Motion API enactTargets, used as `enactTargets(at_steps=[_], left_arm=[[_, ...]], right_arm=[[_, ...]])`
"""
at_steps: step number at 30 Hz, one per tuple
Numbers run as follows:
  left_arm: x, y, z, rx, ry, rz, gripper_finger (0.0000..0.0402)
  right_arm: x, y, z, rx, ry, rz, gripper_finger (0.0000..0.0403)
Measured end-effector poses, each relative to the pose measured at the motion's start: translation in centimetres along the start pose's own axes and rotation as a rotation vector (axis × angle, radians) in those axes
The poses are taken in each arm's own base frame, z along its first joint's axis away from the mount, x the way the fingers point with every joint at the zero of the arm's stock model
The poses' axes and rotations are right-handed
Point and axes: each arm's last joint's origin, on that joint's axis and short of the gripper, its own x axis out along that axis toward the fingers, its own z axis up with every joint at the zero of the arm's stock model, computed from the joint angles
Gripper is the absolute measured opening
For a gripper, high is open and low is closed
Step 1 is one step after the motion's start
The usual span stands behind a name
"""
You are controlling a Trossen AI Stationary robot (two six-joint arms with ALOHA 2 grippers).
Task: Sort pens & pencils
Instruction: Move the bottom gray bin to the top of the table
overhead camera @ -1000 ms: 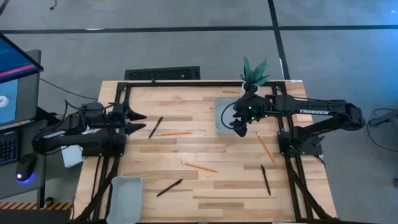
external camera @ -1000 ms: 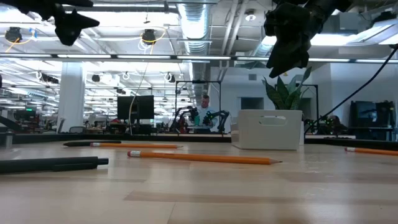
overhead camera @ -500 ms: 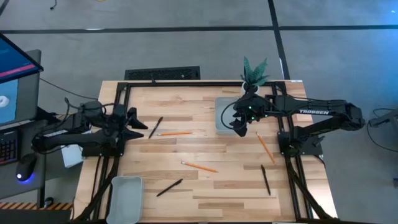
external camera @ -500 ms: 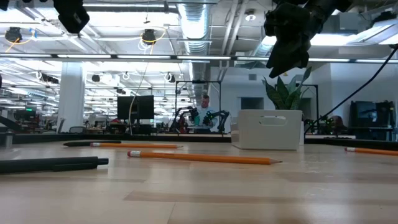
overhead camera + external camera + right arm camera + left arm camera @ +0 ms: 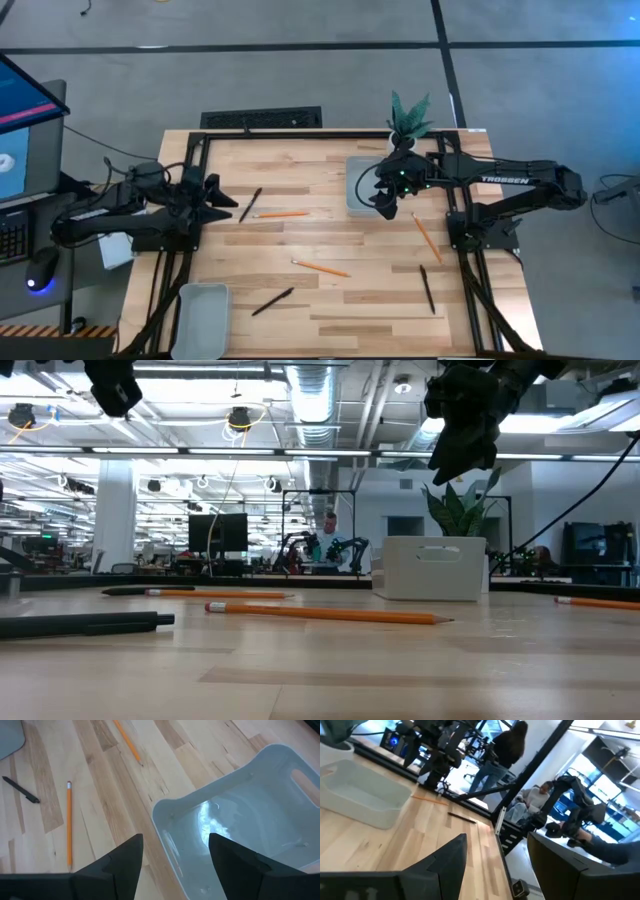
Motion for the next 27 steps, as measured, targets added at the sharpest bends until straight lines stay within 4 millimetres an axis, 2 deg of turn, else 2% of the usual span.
enactTargets(at_steps=[7, 11, 15, 22, 27], left_arm=[[1.0, 0.3, 0.1, 0.087, 0.053, 0.001, 0.0200], [1.7, 0.5, 0.5, 0.128, 0.229, 0.092, 0.0200], [1.7, -0.4, 2.1, 0.172, 0.393, 0.179, 0.0200], [1.1, -2.2, 4.9, 0.140, 0.586, 0.307, 0.0200], [1.8, -2.3, 4.5, 0.056, 0.744, 0.355, 0.0200]], right_arm=[[0.0, 0.0, 0.2, -0.001, -0.026, -0.007, 0.0249], [0.0, 0.1, 0.6, -0.002, -0.063, -0.013, 0.0249], [0.0, 0.1, 0.6, -0.002, -0.064, -0.014, 0.0249], [0.0, 0.1, 0.6, -0.002, -0.065, -0.014, 0.0249], [0.0, 0.1, 0.6, -0.003, -0.064, -0.014, 0.0249]])
